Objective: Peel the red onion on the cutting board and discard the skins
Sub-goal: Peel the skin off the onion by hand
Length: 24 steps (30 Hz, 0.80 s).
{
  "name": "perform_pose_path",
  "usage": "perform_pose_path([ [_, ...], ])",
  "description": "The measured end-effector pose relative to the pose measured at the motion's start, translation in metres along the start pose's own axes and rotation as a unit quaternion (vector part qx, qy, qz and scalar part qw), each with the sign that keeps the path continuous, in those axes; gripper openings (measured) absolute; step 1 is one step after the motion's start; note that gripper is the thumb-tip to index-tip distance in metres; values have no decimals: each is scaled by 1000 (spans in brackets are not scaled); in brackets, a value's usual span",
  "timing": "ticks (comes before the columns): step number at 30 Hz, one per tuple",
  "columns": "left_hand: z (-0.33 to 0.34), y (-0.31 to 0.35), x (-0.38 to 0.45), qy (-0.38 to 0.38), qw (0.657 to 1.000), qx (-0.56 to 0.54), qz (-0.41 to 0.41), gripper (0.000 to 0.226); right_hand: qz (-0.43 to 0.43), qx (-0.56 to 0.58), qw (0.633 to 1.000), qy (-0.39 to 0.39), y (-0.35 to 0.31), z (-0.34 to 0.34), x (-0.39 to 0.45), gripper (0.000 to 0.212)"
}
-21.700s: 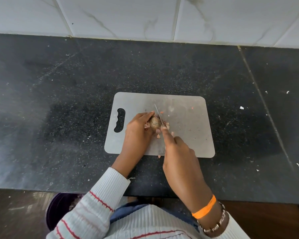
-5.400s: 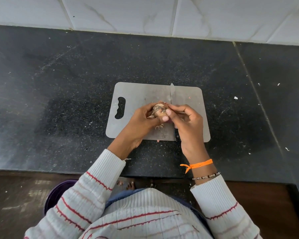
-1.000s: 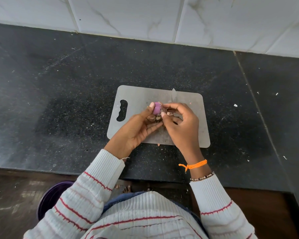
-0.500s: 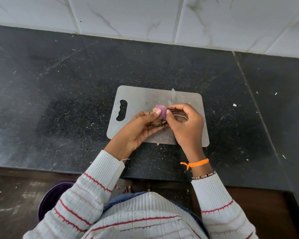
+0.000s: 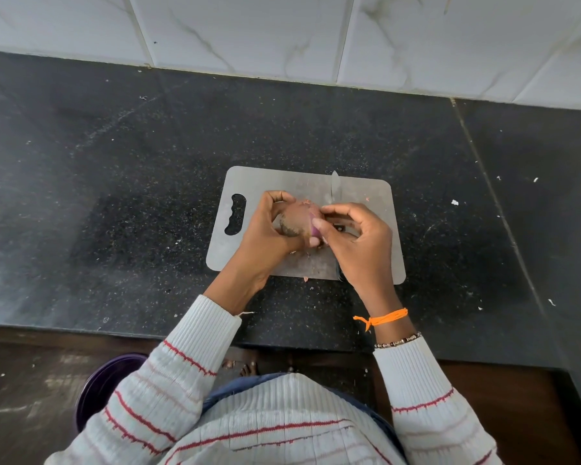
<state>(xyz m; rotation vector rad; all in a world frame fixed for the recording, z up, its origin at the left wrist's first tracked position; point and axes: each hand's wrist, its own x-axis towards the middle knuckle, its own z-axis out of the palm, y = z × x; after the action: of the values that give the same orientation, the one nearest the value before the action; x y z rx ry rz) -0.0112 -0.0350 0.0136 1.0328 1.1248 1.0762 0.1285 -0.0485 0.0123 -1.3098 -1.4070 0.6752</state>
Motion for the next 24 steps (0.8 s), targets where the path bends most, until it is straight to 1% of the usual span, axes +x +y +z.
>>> perform_pose_path([
  [4,2,1,-2,3,998,46,31,63,-47,-26,998,14,4,-2,1,7],
  [7,2,0,-1,5,997,66,42,63,-51,-22,998,4,7,-3,2,4],
  [10,2,-1,-1,5,995,81,50,62,-54,-23,998,2,6,-1,2,4],
  [14,2,-2,0,-8,996,79,44,62,-74,-71,995,16,9,-1,3,9],
  [17,3,-2,-1,-15,997,72,28,62,-54,-62,996,23,13,-3,5,8],
  [21,3,-2,-1,-9,997,78,24,65,14,-19,1000,9,10,-3,2,4],
  [24,4,-4,0,-4,993,107,40,66,9,-40,999,2,7,1,2,5],
])
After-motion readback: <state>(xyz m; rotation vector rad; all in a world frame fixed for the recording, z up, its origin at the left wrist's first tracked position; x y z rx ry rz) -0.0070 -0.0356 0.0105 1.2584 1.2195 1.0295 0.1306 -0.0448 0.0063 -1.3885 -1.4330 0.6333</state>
